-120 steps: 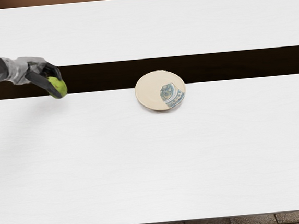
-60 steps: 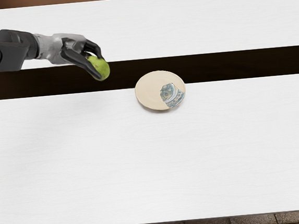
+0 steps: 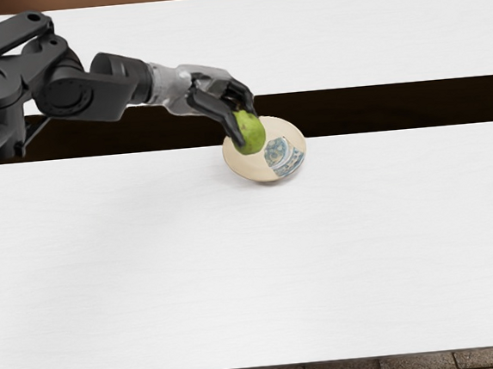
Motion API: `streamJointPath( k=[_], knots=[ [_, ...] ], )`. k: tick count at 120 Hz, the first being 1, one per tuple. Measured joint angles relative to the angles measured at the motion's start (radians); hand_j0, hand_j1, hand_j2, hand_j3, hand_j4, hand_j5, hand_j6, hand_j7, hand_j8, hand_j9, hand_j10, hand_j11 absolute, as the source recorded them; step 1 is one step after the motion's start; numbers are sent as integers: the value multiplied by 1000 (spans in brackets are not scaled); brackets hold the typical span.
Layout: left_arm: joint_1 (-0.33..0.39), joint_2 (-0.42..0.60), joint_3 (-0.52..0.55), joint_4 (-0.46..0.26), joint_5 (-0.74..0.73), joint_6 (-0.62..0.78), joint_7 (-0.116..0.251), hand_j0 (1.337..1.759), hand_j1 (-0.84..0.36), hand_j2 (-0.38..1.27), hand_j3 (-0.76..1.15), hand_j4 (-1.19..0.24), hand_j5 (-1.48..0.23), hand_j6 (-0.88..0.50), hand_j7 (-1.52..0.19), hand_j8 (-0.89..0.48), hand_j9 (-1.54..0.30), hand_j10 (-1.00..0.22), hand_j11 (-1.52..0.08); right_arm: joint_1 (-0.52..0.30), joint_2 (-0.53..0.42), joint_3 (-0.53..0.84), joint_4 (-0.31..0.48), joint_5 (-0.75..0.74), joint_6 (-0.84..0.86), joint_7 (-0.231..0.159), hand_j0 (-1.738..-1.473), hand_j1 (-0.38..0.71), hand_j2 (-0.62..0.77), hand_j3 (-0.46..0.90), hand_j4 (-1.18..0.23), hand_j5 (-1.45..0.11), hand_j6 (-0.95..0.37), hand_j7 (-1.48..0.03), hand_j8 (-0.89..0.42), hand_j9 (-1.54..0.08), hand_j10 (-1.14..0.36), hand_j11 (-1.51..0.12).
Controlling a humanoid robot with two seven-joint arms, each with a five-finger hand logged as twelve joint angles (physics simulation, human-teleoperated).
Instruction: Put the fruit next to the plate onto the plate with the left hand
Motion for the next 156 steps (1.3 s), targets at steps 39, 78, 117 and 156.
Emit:
streamJointPath(
  k=[39,78,117,156],
  knots=[
    [2,-49,-2,8,2,12,0,1651,-516,1056,0,-827,-1155,-517,-1138,-506,-1125,-822,-1127,0,0,0,0,0,0,0,-1658,-349,0,0,-1,0,-1,0,-1,0,0,0],
    [6,-57,-28,23,0,100,-6,1656,-332,482,0,-611,-824,-500,-816,-494,-813,-612,-814,0,0,0,0,0,0,0,-1658,-349,0,0,-1,0,-1,0,-1,0,0,0],
    [12,-41,-56,27,-7,171,-9,1658,19,131,0,-284,-375,-262,-374,-260,-373,-284,-373,0,0,0,0,0,0,0,-1658,-349,0,0,-1,0,-1,0,-1,0,0,0],
    [14,101,-108,-46,-118,43,-10,1658,257,31,0,-80,-104,-75,-103,-75,-103,-79,-103,0,0,0,0,0,0,0,-1658,-349,0,0,-1,0,-1,0,-1,0,-1,0]
  ],
)
